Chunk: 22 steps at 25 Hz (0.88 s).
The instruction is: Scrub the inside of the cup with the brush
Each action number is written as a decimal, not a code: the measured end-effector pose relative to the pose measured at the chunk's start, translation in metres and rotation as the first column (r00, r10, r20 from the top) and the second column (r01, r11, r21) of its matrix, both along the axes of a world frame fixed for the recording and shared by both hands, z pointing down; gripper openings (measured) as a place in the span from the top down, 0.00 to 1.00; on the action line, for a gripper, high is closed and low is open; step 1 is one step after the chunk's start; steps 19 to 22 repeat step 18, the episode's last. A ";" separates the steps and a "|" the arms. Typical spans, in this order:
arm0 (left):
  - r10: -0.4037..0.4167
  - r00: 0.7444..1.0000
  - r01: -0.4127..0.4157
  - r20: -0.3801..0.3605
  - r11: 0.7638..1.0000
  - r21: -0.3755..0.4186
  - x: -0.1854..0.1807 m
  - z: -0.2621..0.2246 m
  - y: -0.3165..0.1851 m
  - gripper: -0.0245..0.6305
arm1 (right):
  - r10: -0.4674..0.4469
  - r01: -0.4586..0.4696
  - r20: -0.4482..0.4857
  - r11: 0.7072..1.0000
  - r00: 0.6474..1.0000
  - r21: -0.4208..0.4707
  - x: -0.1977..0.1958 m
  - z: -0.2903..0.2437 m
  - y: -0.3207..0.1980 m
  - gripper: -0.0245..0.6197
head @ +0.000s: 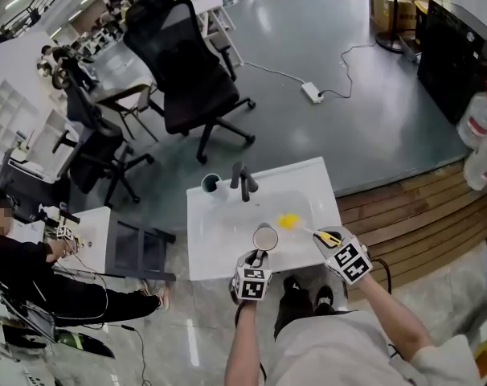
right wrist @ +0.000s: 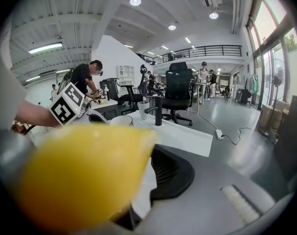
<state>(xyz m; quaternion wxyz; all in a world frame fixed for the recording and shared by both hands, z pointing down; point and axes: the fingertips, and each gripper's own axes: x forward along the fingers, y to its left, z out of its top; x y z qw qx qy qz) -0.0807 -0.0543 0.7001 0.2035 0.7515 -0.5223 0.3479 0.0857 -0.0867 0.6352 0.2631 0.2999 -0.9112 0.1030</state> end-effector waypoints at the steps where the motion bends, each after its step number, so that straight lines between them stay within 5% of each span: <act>1: 0.004 1.000 -0.004 -0.004 1.000 -0.004 0.001 0.001 0.001 0.87 | 0.001 -0.001 0.002 1.000 1.000 -0.001 0.000 0.001 0.002 0.90; 22: 0.085 0.996 -0.085 -0.011 0.996 -0.011 -0.005 0.011 -0.009 0.87 | -0.027 0.027 -0.024 1.000 0.999 -0.009 -0.012 0.005 0.001 0.90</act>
